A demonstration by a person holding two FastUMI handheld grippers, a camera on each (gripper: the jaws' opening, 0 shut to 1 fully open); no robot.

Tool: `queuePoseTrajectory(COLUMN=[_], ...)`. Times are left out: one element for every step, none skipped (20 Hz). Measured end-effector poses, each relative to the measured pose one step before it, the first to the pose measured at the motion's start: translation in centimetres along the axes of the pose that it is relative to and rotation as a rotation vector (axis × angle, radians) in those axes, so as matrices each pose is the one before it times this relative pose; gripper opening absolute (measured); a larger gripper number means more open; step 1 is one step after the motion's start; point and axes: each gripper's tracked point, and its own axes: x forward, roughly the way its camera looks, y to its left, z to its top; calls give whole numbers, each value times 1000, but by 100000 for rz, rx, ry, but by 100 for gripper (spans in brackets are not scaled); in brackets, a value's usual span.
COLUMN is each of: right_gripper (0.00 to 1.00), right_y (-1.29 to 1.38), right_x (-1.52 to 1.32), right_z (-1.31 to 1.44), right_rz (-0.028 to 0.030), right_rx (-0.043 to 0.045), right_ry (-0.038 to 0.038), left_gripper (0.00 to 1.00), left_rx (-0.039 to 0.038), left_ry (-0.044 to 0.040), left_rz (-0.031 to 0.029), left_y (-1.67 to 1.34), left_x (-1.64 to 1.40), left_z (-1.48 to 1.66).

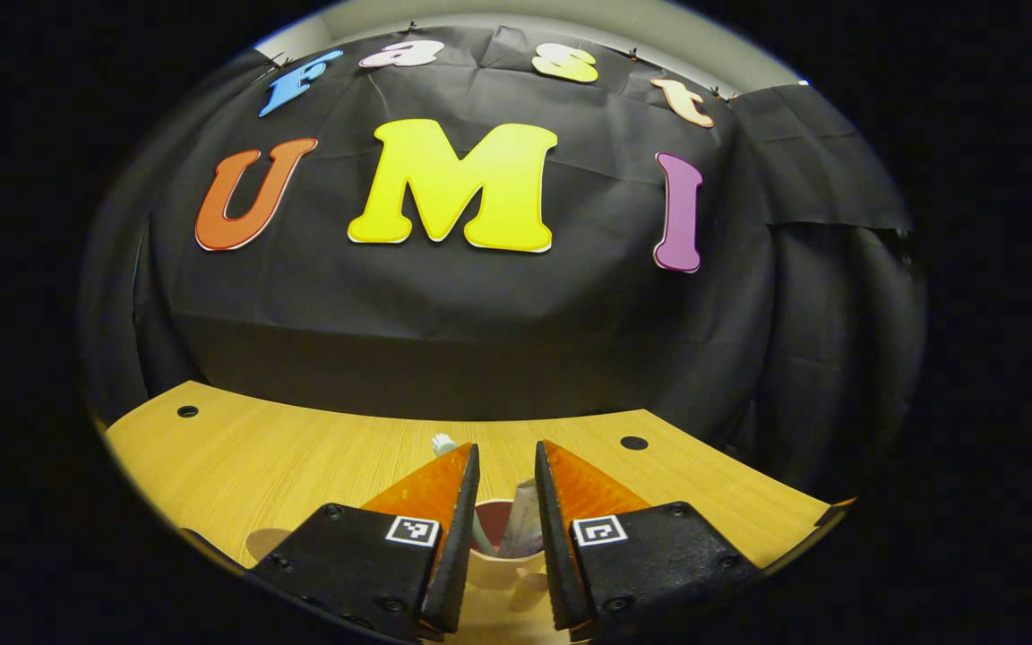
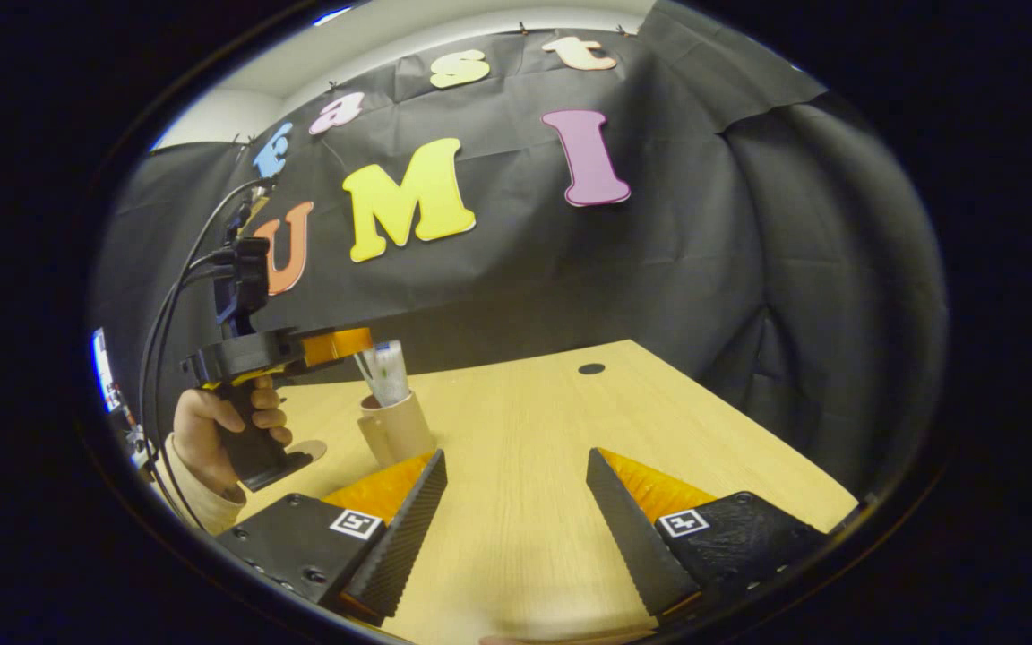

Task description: Put the toothbrush and toothpaste on the desktop into the cup, then pick up the cup and place it on the coaster on the desktop.

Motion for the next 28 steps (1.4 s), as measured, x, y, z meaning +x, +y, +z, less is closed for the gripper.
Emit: queuePoseTrajectory(right_gripper=[96,96,96,96,96,99,96,96,96,96,96,96,96,96,94,96,96,96,96,96,96,96,96,96,96,96,96,94], right_y=[457,558,498,573,670,781,1026,946,1087,1238,1084,1033,810,716,681,831,759,375,226,311,368,389,323,174,23,52,1,-44], right_x=[93,165,139,111,165,212,433,499,738,676,788,888,827,954,868,874,864,1000,959,775,974,884,731,944,931,805,601,645], right_z=[-40,69,268,246,554,385,511,191,284,137,69,207,308,378,250,149,125,39,83,-63,-187,-435,-350,-359,-255,-204,-104,36], right_rz=[352,64,-54,-263,-125,126,646,513,1427,2024,1738,1656,633,900,764,1535,1425,717,-81,324,716,818,550,679,-183,-395,-1036,-432], right_rx=[-1171,-2504,-3632,-4096,-3443,-2931,-2795,-1070,691,1465,1272,951,-258,-271,-267,-551,-795,-595,-305,-332,-653,-659,14,392,1190,2029,1439,-117], right_ry=[1007,513,429,249,-198,422,355,1029,1684,1957,2764,2048,2324,1639,3194,3056,3954,4193,3973,4556,5180,6294,5995,5656,5970,4130,4446,3363], left_gripper=[42,54,68,64,66,73,77,84,86,88,89,90,90,92,93,94,95,95,95,95,95,95,95,95,95,95,95,95], left_rx=[397,41,102,357,939,1403,1438,1389,691,404,-177,-204,69,526,723,30,-200,-231,-92,25,453,852,1245,674,-431,-1406,-1385,-1010], left_ry=[527,44,-396,-659,-591,-286,103,-215,-631,24,-112,567,967,243,398,-458,-114,158,-180,-184,-393,-372,-542,-251,-20,318,543,540], left_rz=[454,281,353,656,667,607,917,1499,1516,1153,857,99,150,418,945,1628,573,-113,640,925,536,456,1080,1445,1376,263,-320,-279], left_y=[383,314,441,504,531,620,652,837,811,739,720,557,476,534,643,884,658,345,569,620,589,512,618,807,696,321,124,118], left_x=[-692,-642,-783,-855,-886,-762,-840,-768,-780,-715,-686,-566,-607,-609,-549,-609,-503,-369,-464,-479,-436,-394,-493,-476,-489,-307,-324,-412], left_z=[-108,101,130,40,42,-53,-51,-135,-40,-121,-230,-344,-508,-331,-367,-277,-331,-263,-224,-313,-199,-141,-278,-278,-275,-289,-319,-243])
